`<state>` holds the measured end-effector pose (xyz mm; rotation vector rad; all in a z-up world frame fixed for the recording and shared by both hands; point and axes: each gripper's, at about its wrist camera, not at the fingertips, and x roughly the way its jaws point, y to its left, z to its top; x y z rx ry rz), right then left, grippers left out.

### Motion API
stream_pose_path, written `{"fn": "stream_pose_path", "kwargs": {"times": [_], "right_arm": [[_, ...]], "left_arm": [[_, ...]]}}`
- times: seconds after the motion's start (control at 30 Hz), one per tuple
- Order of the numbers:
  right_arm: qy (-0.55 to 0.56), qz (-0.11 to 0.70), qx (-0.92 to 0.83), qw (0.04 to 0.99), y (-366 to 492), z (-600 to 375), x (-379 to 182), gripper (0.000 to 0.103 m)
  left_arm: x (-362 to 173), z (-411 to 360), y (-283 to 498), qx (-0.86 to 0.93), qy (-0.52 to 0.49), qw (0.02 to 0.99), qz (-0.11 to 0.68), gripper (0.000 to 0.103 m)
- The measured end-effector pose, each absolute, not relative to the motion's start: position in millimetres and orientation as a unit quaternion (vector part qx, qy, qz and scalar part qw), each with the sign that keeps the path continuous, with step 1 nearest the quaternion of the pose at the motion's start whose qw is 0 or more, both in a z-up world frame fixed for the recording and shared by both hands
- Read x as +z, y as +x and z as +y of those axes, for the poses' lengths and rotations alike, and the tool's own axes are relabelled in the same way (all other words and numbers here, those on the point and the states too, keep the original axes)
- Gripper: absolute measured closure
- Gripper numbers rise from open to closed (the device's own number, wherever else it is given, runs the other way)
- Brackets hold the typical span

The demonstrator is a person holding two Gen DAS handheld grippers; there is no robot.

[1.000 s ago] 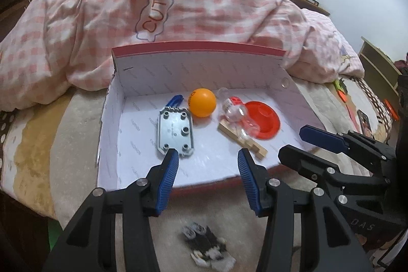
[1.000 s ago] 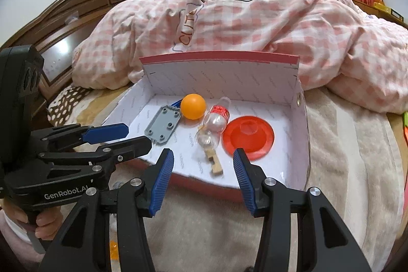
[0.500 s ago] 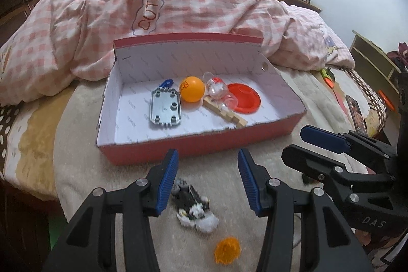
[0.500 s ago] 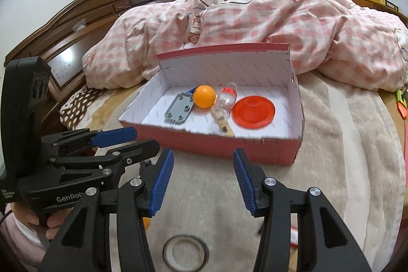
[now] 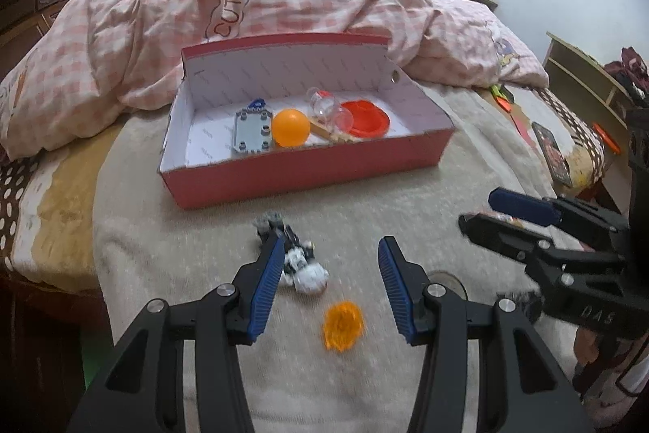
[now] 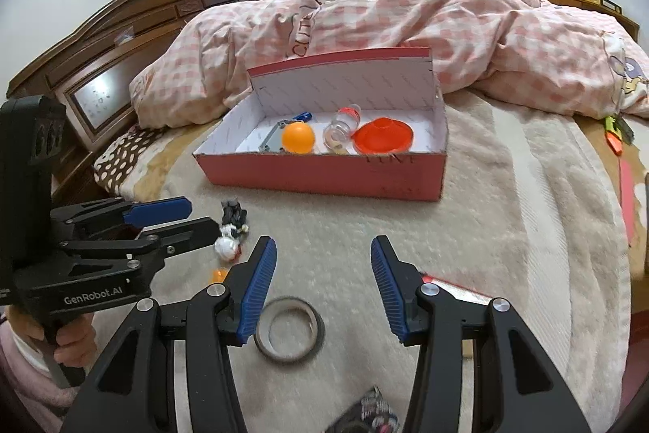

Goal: Organize objects
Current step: 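Withdraw both grippers from the box toward the remaining items, then grasp the orange translucent piece with the left gripper while the right gripper grasps the red lighter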

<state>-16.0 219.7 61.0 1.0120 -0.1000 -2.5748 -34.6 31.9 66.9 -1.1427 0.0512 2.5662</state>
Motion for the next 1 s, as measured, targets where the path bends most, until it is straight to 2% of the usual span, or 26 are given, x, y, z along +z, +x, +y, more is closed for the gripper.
{"fn": "stream_pose_path", "kwargs": {"times": [0.57,0.67,0.7,1.0], "right_arm": [[0.381,0.026,-0.913,0.140,8.2,236.3,41.9,0.053],[0.383,0.040,-0.916,0.115,2.0,245.7,39.7,0.040],[0.385,0.045,-0.916,0.108,-0.8,248.3,39.3,0.039],[0.426,0.090,-0.894,0.106,-32.2,251.8,18.5,0.038]], "left_arm": [[38.2,25.2,-11.6,0.880,-0.441,0.176,0.020,0.054],[37.7,22.9,-12.0,0.881,-0.441,0.173,0.018,0.054],[37.9,22.7,-12.0,0.881,-0.440,0.174,0.018,0.054],[34.5,24.8,-13.3,0.878,-0.445,0.177,0.018,0.054]]}}
